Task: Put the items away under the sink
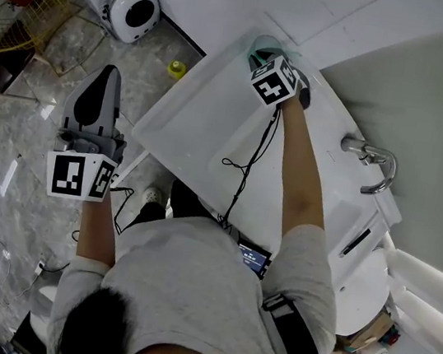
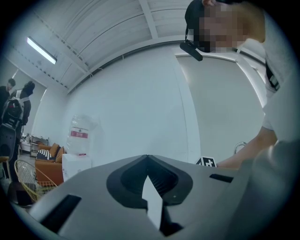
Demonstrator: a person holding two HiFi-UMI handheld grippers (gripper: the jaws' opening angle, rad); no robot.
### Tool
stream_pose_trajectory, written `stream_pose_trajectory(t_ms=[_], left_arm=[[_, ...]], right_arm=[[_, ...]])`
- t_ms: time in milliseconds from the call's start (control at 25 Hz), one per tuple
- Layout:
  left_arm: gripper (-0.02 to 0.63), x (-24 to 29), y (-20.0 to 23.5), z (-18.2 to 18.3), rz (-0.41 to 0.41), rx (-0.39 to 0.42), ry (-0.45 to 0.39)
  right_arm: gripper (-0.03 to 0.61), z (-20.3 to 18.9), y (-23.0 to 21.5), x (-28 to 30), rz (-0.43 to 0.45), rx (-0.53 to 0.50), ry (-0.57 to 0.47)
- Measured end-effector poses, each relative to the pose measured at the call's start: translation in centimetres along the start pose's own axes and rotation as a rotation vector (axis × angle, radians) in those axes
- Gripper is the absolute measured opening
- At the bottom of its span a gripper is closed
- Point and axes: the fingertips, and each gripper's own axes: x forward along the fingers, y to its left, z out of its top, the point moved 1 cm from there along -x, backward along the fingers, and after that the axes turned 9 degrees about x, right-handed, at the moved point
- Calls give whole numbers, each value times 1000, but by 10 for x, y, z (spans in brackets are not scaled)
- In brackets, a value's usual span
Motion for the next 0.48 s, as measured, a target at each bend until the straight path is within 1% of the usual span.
stream_pose_trajectory(t_ms=[240, 480], left_arm=[[8, -4, 0, 2, -11, 3, -7], [8, -15, 5, 9, -15, 6, -25]], right_arm=[[31, -4, 12, -3, 59, -14, 16], [28, -3, 28, -21, 95, -2, 7]])
